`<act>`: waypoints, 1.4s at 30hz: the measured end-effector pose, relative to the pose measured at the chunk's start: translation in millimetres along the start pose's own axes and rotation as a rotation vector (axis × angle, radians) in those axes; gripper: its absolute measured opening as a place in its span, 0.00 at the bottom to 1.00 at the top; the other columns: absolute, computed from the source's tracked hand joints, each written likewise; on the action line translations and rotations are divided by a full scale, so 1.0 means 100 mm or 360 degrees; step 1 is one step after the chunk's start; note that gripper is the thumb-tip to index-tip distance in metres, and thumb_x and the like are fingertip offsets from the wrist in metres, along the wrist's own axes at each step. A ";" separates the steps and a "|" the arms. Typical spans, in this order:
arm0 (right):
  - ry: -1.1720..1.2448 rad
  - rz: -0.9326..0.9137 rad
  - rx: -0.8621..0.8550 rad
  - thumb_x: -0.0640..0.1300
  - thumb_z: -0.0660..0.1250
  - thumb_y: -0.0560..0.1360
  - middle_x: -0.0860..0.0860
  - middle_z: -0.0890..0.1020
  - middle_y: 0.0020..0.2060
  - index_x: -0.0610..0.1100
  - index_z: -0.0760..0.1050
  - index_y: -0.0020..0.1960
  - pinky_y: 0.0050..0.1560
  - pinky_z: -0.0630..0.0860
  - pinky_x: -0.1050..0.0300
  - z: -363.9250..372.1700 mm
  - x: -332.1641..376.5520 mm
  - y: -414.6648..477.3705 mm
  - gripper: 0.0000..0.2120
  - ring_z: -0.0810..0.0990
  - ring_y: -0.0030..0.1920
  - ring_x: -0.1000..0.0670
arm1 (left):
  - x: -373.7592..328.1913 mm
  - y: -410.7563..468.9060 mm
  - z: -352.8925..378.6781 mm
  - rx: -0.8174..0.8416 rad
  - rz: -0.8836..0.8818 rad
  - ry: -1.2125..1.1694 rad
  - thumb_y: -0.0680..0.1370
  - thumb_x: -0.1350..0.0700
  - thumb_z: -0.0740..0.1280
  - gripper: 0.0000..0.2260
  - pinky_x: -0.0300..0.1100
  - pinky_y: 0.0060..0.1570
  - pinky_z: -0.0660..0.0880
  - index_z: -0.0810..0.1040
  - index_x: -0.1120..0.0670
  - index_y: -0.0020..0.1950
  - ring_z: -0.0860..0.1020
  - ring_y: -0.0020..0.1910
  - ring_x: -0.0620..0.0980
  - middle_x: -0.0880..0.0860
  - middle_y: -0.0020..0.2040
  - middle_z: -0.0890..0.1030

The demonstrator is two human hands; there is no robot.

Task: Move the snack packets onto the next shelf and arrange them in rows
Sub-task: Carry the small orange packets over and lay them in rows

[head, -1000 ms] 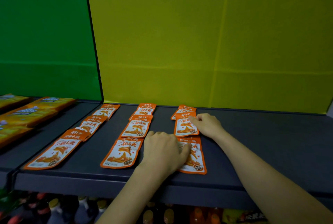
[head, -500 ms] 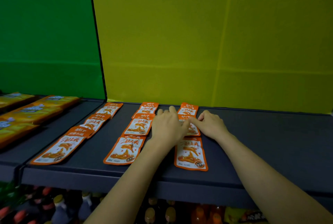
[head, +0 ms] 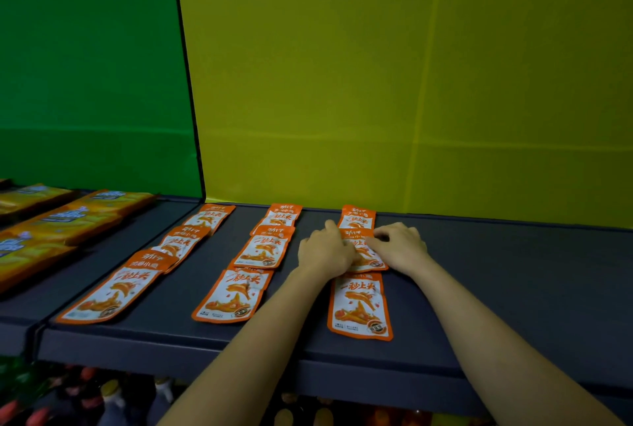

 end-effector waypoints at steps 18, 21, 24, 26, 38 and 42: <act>0.0211 -0.0669 -0.0313 0.46 0.61 0.77 0.52 0.81 0.53 0.50 0.77 0.55 0.54 0.74 0.52 -0.34 0.94 -0.79 0.09 0.79 0.54 0.50 | 0.87 -1.03 -1.33 -0.0759 0.0096 0.0306 0.78 0.54 0.58 0.11 0.47 0.48 0.71 0.76 0.49 0.57 0.76 0.57 0.57 0.52 0.56 0.81; 0.0128 -0.0923 -0.0278 0.46 0.62 0.77 0.52 0.82 0.52 0.49 0.77 0.55 0.54 0.72 0.53 -0.20 1.49 -1.08 0.09 0.78 0.55 0.49 | 1.41 -1.48 -1.61 -0.0871 -0.0059 0.0378 0.78 0.53 0.59 0.09 0.46 0.46 0.71 0.77 0.50 0.54 0.77 0.56 0.55 0.50 0.54 0.81; 0.0177 -0.1093 -0.0202 0.47 0.61 0.77 0.54 0.80 0.54 0.51 0.76 0.56 0.57 0.72 0.51 -0.02 2.04 -1.40 0.09 0.77 0.58 0.50 | 2.01 -2.01 -1.86 -0.0959 -0.0203 0.0515 0.77 0.53 0.59 0.09 0.47 0.39 0.73 0.78 0.52 0.47 0.79 0.49 0.57 0.52 0.46 0.82; 0.0222 -0.1206 -0.0130 0.48 0.60 0.77 0.55 0.80 0.54 0.51 0.75 0.56 0.57 0.72 0.51 0.14 2.41 -1.66 0.10 0.76 0.58 0.51 | 2.42 -2.44 -2.00 -0.0981 -0.0288 0.0625 0.74 0.52 0.59 0.10 0.45 0.30 0.72 0.78 0.54 0.40 0.81 0.39 0.58 0.52 0.38 0.82; 0.0273 -0.1547 0.0354 0.53 0.55 0.80 0.59 0.75 0.59 0.55 0.70 0.63 0.55 0.70 0.61 1.72 4.33 -3.21 0.14 0.72 0.61 0.56 | 4.60 -4.82 -2.40 -0.0816 -0.0866 0.0882 0.73 0.47 0.58 0.14 0.40 0.23 0.71 0.79 0.52 0.37 0.79 0.29 0.53 0.49 0.31 0.80; 0.0287 -0.1618 0.0457 0.53 0.55 0.80 0.59 0.74 0.60 0.54 0.69 0.64 0.54 0.70 0.60 2.09 4.90 -3.61 0.14 0.72 0.61 0.56 | 4.98 -5.36 -2.64 -0.0777 -0.1075 0.0793 0.74 0.54 0.68 0.03 0.45 0.32 0.77 0.80 0.52 0.43 0.80 0.37 0.53 0.50 0.37 0.82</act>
Point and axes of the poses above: each hand's wrist, its own y-axis towards the middle knuckle, its own z-axis out of the palm, x = y × z, the point moved 8 cm from there along y, towards the middle knuckle
